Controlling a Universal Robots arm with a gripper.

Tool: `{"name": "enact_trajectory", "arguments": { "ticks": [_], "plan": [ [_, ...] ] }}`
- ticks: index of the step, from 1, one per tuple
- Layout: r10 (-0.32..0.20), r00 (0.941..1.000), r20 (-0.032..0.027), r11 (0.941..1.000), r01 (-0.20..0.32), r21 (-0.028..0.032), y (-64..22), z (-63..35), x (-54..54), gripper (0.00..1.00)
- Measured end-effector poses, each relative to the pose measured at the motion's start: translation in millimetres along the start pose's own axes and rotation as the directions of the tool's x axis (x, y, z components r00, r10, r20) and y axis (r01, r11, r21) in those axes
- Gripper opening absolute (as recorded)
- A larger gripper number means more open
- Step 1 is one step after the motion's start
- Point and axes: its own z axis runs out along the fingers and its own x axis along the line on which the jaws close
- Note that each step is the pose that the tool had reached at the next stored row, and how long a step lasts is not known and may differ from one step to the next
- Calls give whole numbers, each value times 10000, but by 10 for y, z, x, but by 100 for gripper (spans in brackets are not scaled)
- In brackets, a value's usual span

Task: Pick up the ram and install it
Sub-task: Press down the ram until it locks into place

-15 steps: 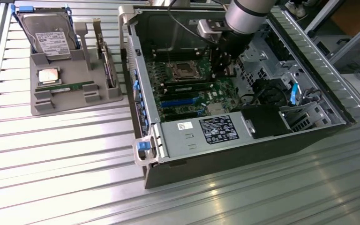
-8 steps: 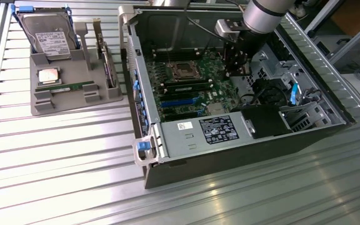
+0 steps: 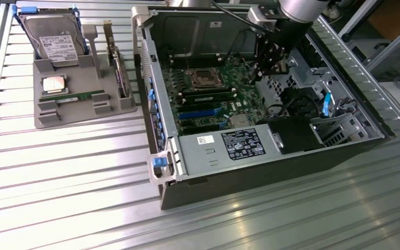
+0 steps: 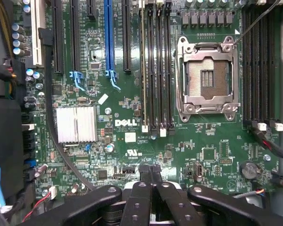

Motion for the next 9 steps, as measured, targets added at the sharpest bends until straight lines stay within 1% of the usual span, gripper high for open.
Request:
{"name": "enact_trajectory", "arguments": {
  "ticks": [1, 9],
  "plan": [
    [-2, 10000, 2, 10000, 2, 0, 1, -29, -4, 11],
    [-1, 10000, 2, 10000, 1, 0, 1, -34, -5, 11]
  ]
}}
